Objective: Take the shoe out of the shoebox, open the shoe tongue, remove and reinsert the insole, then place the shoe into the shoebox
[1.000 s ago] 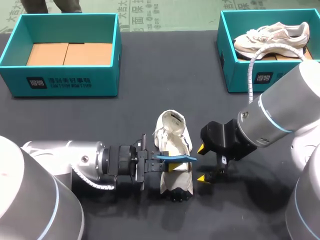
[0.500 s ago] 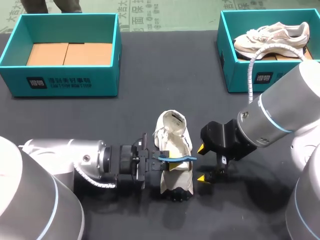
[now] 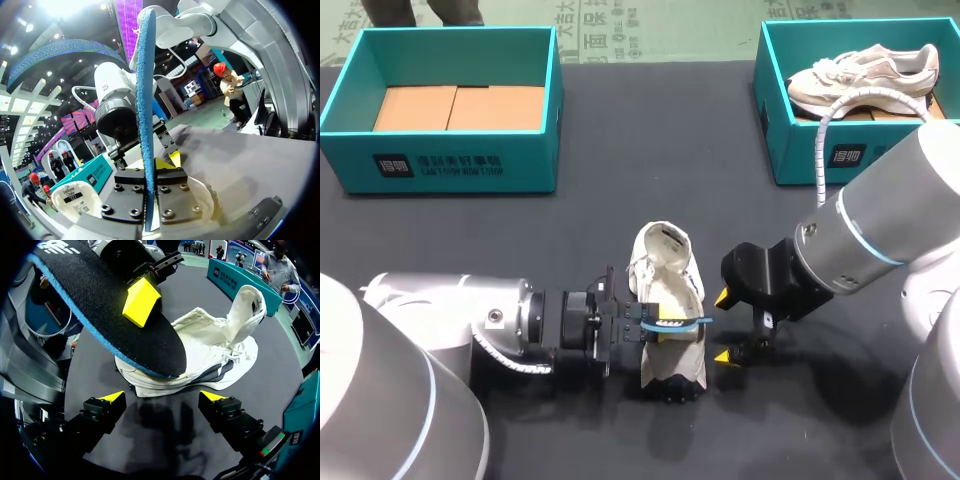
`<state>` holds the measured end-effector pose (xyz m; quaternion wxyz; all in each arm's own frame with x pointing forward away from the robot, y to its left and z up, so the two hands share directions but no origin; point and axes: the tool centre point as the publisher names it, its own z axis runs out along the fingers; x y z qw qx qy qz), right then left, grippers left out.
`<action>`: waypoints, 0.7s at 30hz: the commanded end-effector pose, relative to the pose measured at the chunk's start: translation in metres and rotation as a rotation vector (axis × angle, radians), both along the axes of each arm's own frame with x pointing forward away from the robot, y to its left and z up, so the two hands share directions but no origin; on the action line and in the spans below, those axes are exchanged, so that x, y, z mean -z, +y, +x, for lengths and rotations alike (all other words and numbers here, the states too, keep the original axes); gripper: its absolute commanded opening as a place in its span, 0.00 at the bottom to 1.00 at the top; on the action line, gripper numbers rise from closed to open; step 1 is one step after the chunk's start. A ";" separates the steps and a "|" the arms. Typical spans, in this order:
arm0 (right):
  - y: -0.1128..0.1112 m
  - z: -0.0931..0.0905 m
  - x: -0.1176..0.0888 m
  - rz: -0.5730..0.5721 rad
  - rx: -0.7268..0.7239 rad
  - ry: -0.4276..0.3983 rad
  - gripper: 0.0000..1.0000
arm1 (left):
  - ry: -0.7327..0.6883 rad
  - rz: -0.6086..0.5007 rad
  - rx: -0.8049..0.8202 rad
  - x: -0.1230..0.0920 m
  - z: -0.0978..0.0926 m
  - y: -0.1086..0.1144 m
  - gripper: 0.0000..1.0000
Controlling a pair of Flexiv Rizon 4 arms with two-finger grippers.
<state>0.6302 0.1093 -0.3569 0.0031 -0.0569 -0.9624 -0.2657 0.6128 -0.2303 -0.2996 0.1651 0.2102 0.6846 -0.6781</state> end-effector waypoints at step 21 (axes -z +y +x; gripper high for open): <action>0.000 -0.001 0.000 0.001 0.001 -0.002 1.00 | -0.032 0.070 -0.027 0.024 0.020 -0.003 0.00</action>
